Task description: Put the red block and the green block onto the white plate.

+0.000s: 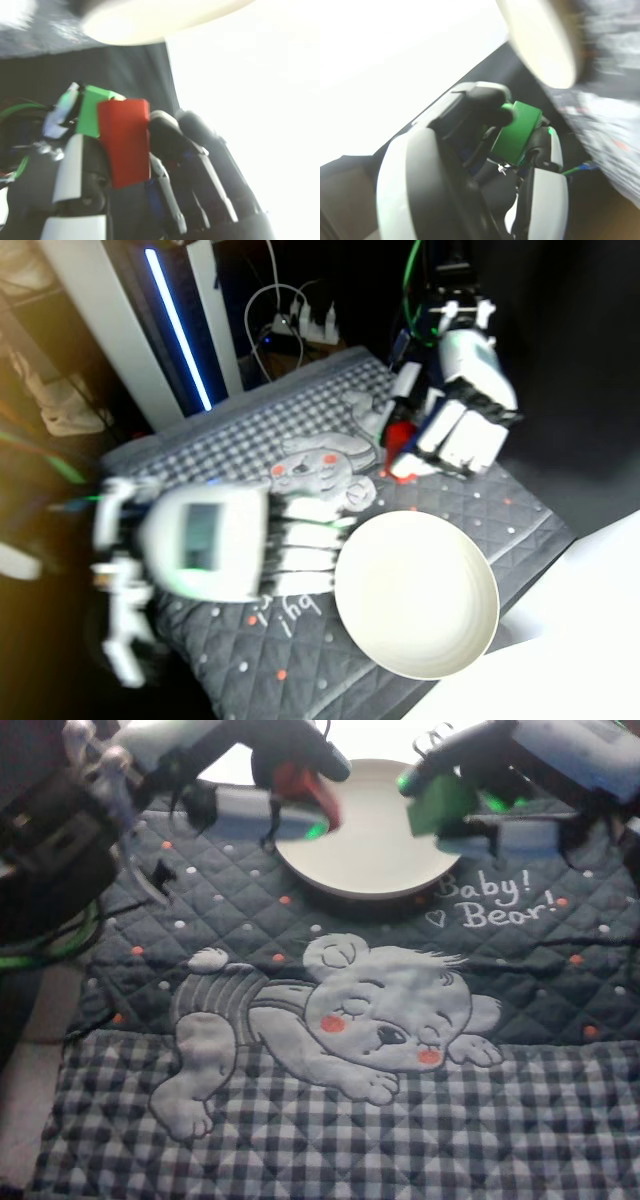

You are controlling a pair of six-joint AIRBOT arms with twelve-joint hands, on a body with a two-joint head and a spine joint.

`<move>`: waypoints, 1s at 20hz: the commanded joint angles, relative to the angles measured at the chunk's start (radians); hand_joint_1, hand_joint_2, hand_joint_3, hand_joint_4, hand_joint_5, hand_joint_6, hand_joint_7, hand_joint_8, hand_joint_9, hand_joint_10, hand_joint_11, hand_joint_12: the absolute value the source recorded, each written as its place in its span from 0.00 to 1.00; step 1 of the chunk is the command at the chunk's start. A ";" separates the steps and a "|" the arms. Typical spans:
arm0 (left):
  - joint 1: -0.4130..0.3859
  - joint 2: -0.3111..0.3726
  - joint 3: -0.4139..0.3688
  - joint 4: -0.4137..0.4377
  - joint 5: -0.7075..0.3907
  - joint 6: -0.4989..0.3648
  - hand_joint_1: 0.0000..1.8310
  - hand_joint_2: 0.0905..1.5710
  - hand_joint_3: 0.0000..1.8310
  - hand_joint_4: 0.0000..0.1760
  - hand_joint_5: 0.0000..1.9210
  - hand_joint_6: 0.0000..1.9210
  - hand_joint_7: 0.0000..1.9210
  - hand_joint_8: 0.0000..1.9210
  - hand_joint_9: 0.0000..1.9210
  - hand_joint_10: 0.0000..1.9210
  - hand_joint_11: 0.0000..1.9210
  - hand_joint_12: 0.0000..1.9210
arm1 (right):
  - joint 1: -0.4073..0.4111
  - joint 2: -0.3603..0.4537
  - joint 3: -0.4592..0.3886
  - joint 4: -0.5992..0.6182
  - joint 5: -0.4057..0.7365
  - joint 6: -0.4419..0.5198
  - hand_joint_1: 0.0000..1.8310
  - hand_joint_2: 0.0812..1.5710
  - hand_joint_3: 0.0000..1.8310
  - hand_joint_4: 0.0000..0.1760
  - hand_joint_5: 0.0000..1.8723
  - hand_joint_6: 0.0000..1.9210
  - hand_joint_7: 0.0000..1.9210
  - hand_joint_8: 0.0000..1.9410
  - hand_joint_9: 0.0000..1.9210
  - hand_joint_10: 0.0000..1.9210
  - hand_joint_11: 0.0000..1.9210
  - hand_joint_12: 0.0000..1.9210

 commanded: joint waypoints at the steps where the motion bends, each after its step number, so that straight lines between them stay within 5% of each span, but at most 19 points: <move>1: -0.021 -0.013 0.018 -0.017 -0.065 -0.008 0.71 0.63 0.00 0.00 0.72 0.02 0.61 0.47 0.55 0.75 0.51 0.94 | 0.013 0.003 0.032 0.065 0.053 -0.007 0.65 0.65 0.00 0.00 0.60 0.37 0.60 1.00 0.75 1.00 0.80 1.00; 2: -0.039 -0.060 0.077 -0.016 -0.011 -0.007 0.70 0.62 0.00 0.00 0.72 0.02 0.63 0.42 0.60 0.88 0.61 0.99 | 0.024 -0.035 0.084 0.071 0.001 -0.007 0.64 0.67 0.00 0.00 0.56 0.44 0.50 0.78 0.57 0.92 0.61 1.00; 3: -0.047 -0.091 0.118 -0.015 0.025 -0.007 0.70 0.62 0.00 0.00 0.66 0.17 0.66 0.35 0.60 0.82 0.60 0.96 | 0.028 -0.060 0.122 0.071 -0.038 -0.007 0.68 0.70 0.00 0.00 0.52 0.50 0.51 0.60 0.57 0.80 0.57 0.96; 4: -0.050 -0.114 0.148 -0.015 0.055 -0.007 0.70 0.62 0.00 0.00 0.63 0.24 0.68 0.29 0.61 0.70 0.56 0.90 | 0.028 -0.083 0.153 0.070 -0.070 -0.007 0.68 0.68 0.00 0.00 0.50 0.51 0.58 0.45 0.58 0.44 0.51 0.65; 5: -0.050 -0.133 0.171 -0.015 0.079 -0.007 0.70 0.62 0.00 0.00 0.63 0.23 0.67 0.30 0.61 0.53 0.52 0.78 | 0.028 -0.102 0.177 0.068 -0.094 -0.007 0.69 0.67 0.00 0.00 0.52 0.47 0.61 0.41 0.62 0.28 0.49 0.60; 7: -0.042 -0.143 0.182 -0.016 0.099 -0.007 0.68 0.66 0.00 0.00 0.53 0.43 0.60 0.41 0.56 0.22 0.39 0.60 | 0.028 -0.110 0.182 0.062 -0.105 -0.007 0.68 0.70 0.00 0.00 0.47 0.49 0.54 0.55 0.54 0.31 0.35 0.74; 8: -0.031 -0.135 0.171 -0.020 0.095 -0.008 0.60 0.60 0.00 0.00 0.44 0.06 0.49 0.09 0.49 0.12 0.29 0.58 | 0.028 -0.109 0.168 0.059 -0.103 -0.007 0.47 0.64 0.00 0.32 0.24 0.04 0.31 0.09 0.30 0.10 0.10 0.58; 9: -0.023 -0.126 0.162 -0.025 0.086 -0.008 0.60 0.60 0.00 0.00 0.44 0.06 0.49 0.09 0.49 0.12 0.29 0.58 | 0.028 -0.109 0.161 0.058 -0.099 -0.007 0.47 0.64 0.00 0.32 0.24 0.04 0.31 0.09 0.30 0.10 0.10 0.58; 10: -0.009 -0.107 0.138 -0.038 0.062 -0.008 0.57 0.55 0.00 0.00 0.33 0.00 0.42 0.01 0.42 0.06 0.19 0.56 | 0.028 -0.100 0.142 0.052 -0.079 -0.007 0.36 0.58 0.00 0.97 0.04 0.00 0.10 0.01 0.11 0.01 0.00 0.32; 11: 0.000 -0.084 0.108 -0.045 0.039 0.001 0.57 0.55 0.00 0.00 0.33 0.00 0.42 0.01 0.42 0.06 0.19 0.56 | 0.028 -0.095 0.114 0.037 -0.062 -0.007 0.36 0.58 0.00 0.97 0.04 0.00 0.10 0.01 0.11 0.01 0.00 0.32; 12: 0.005 -0.053 0.068 -0.049 0.015 0.024 0.54 0.55 0.00 0.00 0.24 0.00 0.34 0.00 0.35 0.03 0.16 0.52 | 0.028 -0.058 0.067 0.004 -0.034 -0.007 0.32 0.56 0.00 0.99 0.01 0.00 0.06 0.00 0.06 0.01 0.00 0.20; 13: 0.015 -0.005 0.010 -0.051 -0.016 0.051 0.50 0.54 0.00 0.16 0.17 0.00 0.24 0.00 0.29 0.00 0.10 0.55 | 0.028 -0.022 0.024 -0.005 0.003 -0.007 0.30 0.54 0.00 1.00 0.03 0.00 0.05 0.00 0.05 0.00 0.00 0.12; 14: 0.029 0.037 -0.043 -0.049 -0.051 0.064 0.50 0.54 0.00 0.16 0.17 0.00 0.24 0.00 0.29 0.00 0.10 0.55 | 0.028 0.020 -0.017 -0.007 0.048 -0.007 0.30 0.54 0.00 1.00 0.03 0.00 0.05 0.00 0.05 0.00 0.00 0.12; 15: 0.053 0.094 -0.106 -0.047 -0.101 0.068 0.48 0.54 0.00 0.45 0.14 0.00 0.20 0.00 0.23 0.00 0.05 0.57 | 0.026 0.064 -0.069 -0.024 0.092 -0.007 0.32 0.54 0.00 0.57 0.13 0.00 0.13 0.00 0.09 0.00 0.00 0.16; 16: 0.069 0.132 -0.147 -0.047 -0.140 0.068 0.48 0.54 0.00 0.45 0.14 0.00 0.20 0.00 0.23 0.00 0.05 0.57 | 0.024 0.097 -0.107 -0.031 0.115 -0.007 0.32 0.54 0.00 0.57 0.13 0.00 0.13 0.00 0.09 0.00 0.00 0.16; 17: 0.145 0.240 -0.260 -0.065 -0.260 0.074 0.51 0.53 0.00 0.39 0.13 0.00 0.19 0.00 0.24 0.00 0.08 0.58 | -0.052 0.190 -0.206 -0.026 0.200 -0.009 0.30 0.54 0.00 0.80 0.05 0.00 0.10 0.00 0.09 0.00 0.00 0.26; 18: 0.148 0.243 -0.260 -0.066 -0.263 0.075 0.52 0.53 0.00 0.27 0.12 0.00 0.18 0.00 0.24 0.00 0.05 0.64 | -0.055 0.192 -0.208 -0.025 0.203 -0.010 0.33 0.56 0.00 0.74 0.03 0.00 0.10 0.00 0.08 0.00 0.00 0.22; 20: 0.265 0.340 -0.369 -0.121 -0.405 0.099 0.53 0.53 0.00 0.44 0.11 0.00 0.17 0.00 0.22 0.00 0.00 0.63 | -0.176 0.265 -0.283 0.035 0.326 -0.014 0.38 0.58 0.00 0.69 0.01 0.00 0.07 0.00 0.06 0.00 0.00 0.09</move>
